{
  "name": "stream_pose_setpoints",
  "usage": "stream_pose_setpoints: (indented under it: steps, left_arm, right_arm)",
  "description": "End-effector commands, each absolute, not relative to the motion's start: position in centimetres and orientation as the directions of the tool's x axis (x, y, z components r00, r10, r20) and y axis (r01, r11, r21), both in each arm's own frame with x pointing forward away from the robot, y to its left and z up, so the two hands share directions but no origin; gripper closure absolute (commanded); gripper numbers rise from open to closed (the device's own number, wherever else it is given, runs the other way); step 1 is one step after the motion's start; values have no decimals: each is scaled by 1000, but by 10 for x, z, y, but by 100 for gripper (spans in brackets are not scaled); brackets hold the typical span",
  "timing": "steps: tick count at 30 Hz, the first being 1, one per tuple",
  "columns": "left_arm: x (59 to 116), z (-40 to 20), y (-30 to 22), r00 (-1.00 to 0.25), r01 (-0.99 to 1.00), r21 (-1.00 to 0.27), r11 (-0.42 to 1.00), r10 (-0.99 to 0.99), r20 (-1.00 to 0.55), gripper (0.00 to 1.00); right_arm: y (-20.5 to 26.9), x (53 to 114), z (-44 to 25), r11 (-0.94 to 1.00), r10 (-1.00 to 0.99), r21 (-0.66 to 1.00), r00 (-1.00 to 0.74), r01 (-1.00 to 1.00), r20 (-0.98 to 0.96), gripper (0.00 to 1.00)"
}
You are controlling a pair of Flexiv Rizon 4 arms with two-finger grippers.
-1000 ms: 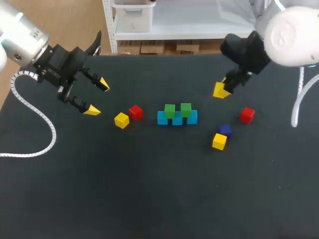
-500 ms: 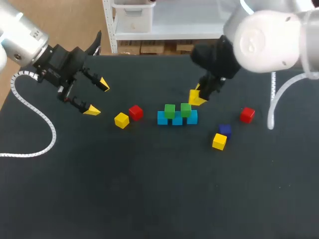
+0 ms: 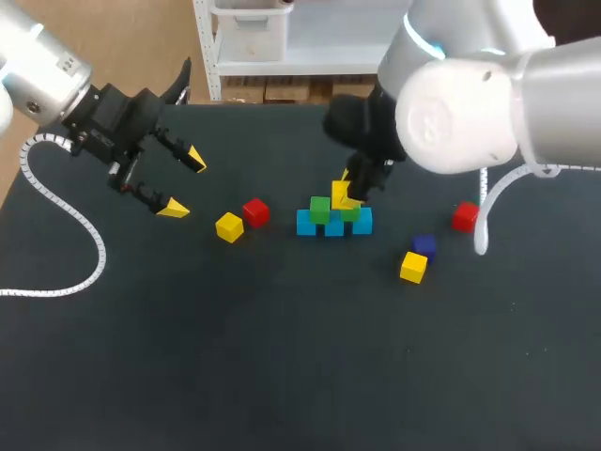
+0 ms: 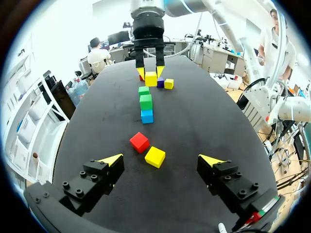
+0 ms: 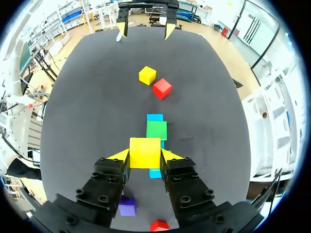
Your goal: Place the blue cubes, place green cubes on the blue cubes, place the yellow cubes on the green cubes, then place the red cubes on the yellow cubes, and place purple cube on the red cubes.
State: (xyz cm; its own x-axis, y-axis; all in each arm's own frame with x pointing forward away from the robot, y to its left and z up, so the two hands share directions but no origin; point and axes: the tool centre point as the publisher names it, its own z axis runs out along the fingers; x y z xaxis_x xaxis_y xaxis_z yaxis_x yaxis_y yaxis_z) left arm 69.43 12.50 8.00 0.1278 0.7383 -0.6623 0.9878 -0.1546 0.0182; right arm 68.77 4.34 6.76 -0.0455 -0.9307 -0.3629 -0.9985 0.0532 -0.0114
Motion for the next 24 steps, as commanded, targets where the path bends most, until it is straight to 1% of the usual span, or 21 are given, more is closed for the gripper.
stream_pose_setpoints:
  steps: [1,24]
  left_arm:
    - [695,79,125,129,988,18,-156,738,-662,0]
    - [695,79,125,129,988,18,-156,738,-662,0]
  right_arm:
    - [44,691,64,60,-930,-16,-50,-998,-364,100]
    - [51,706,52,69,-925,-18,-58,-997,-375,100]
